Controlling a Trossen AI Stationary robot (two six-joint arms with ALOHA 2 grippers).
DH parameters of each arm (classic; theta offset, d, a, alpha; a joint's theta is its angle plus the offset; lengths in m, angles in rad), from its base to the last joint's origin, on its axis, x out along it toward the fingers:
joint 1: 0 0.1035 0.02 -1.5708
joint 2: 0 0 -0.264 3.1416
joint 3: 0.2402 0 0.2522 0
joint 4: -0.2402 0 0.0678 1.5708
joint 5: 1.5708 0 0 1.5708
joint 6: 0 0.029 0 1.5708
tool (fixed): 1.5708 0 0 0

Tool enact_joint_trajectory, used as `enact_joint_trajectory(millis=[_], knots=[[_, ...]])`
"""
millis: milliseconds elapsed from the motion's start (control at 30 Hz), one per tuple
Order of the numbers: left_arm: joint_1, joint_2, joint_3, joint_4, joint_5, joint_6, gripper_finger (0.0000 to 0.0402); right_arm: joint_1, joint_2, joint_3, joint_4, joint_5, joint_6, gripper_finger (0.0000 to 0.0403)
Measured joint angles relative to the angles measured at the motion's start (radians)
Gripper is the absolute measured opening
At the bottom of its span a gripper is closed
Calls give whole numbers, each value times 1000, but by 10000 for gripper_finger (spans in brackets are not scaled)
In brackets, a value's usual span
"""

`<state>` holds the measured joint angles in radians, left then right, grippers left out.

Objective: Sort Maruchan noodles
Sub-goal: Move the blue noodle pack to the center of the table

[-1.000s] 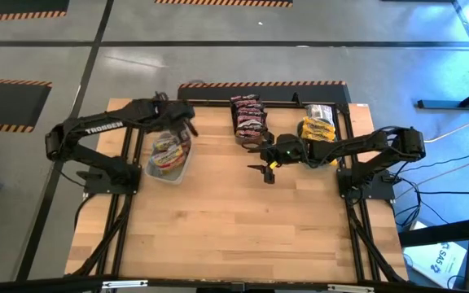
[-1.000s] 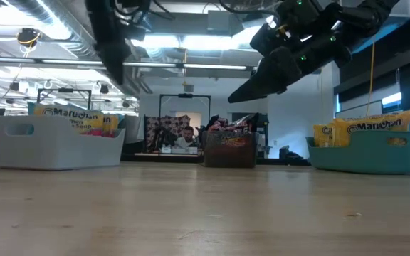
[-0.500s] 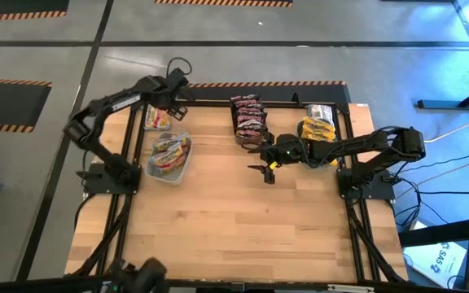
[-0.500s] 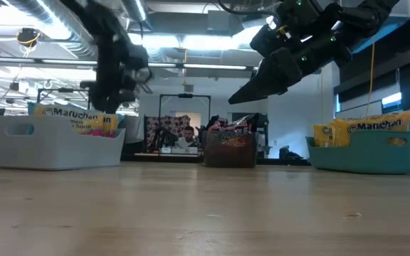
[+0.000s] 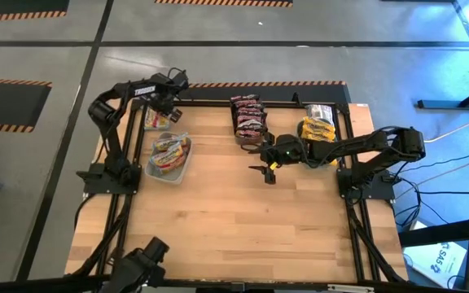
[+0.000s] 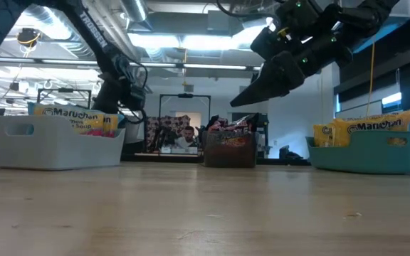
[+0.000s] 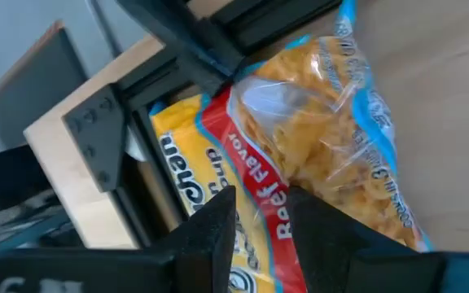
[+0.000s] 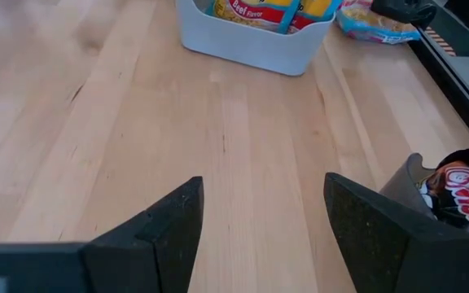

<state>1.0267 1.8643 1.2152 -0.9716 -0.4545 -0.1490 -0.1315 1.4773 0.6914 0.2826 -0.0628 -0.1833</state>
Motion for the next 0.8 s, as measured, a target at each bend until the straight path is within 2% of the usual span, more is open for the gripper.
enact_joint_trajectory(millis=[100,233,400,567,800], knots=[[5,21,3,11,2,31,106,0,0,0,-4,0,0,237],[-13,17,7,45,65,100,106,0,0,-25,23,0,-4,237],[-101,22,56,91,151,162,106,0,0,-74,102,0,8,237],[-196,23,77,152,294,200,106,0,0,-87,117,-1,21,237],[-339,23,77,197,373,222,106,0,0,-87,110,-9,21,237]])
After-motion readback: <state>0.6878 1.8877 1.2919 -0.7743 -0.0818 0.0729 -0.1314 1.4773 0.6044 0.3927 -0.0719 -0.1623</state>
